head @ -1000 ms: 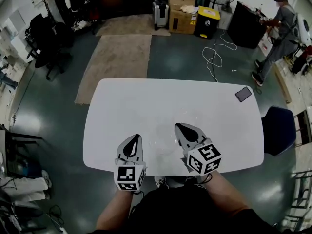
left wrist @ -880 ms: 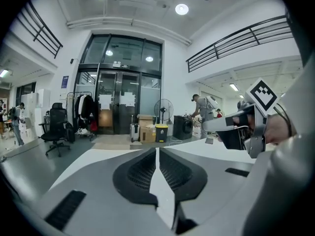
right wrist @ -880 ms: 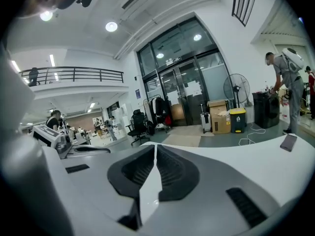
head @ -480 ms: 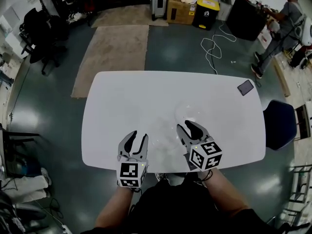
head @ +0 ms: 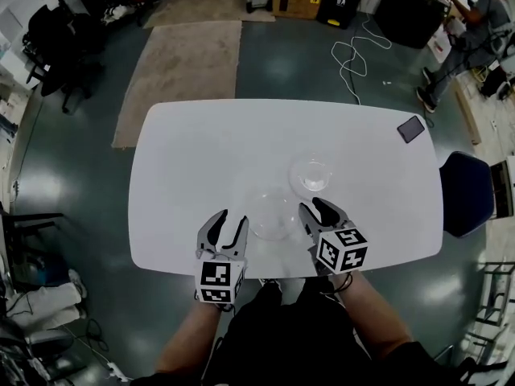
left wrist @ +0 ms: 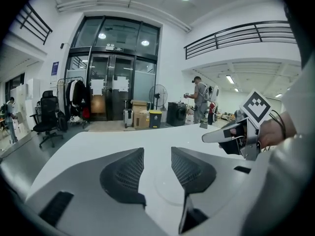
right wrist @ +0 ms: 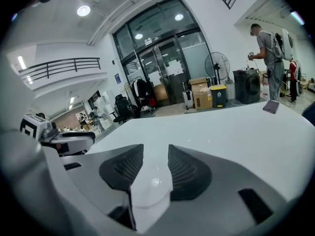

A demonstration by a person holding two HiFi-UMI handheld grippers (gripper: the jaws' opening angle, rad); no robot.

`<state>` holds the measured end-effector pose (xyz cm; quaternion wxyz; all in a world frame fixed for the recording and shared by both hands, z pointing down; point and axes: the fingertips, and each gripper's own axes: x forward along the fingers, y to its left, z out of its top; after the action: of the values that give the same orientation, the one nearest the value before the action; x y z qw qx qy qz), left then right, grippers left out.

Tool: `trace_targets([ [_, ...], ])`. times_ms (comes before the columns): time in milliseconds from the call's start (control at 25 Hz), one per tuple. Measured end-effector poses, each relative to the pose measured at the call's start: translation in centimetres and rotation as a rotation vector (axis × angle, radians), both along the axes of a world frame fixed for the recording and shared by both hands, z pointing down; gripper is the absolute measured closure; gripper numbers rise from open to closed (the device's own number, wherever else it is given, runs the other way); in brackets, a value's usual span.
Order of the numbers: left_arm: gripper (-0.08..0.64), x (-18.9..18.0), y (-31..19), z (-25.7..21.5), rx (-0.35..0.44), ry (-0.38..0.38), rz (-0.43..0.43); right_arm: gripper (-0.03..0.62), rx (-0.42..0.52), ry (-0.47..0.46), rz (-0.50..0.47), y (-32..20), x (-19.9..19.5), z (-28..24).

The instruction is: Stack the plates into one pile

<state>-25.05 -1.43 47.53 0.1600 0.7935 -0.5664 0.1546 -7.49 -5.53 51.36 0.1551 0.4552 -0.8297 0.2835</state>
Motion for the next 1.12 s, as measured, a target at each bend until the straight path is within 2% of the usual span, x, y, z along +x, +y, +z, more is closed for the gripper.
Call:
trace_targets([
  [600, 0.377, 0.9, 0.4, 6.1, -0.126, 0.011, 0.007, 0.425, -0.163, 0.090, -0.005, 0.7, 0.3, 9.1],
  [880, 0.377, 1.4, 0.2, 8.0, -0.162, 0.011, 0.008, 0.434, -0.190, 0.128, -0.012, 0.4, 0.4, 11.0],
  [1120, 0.376, 1.3, 0.0, 9.4, -0.184, 0.011, 0.001, 0.443, -0.200, 0.201, -0.035, 0.3, 0.3, 12.5],
])
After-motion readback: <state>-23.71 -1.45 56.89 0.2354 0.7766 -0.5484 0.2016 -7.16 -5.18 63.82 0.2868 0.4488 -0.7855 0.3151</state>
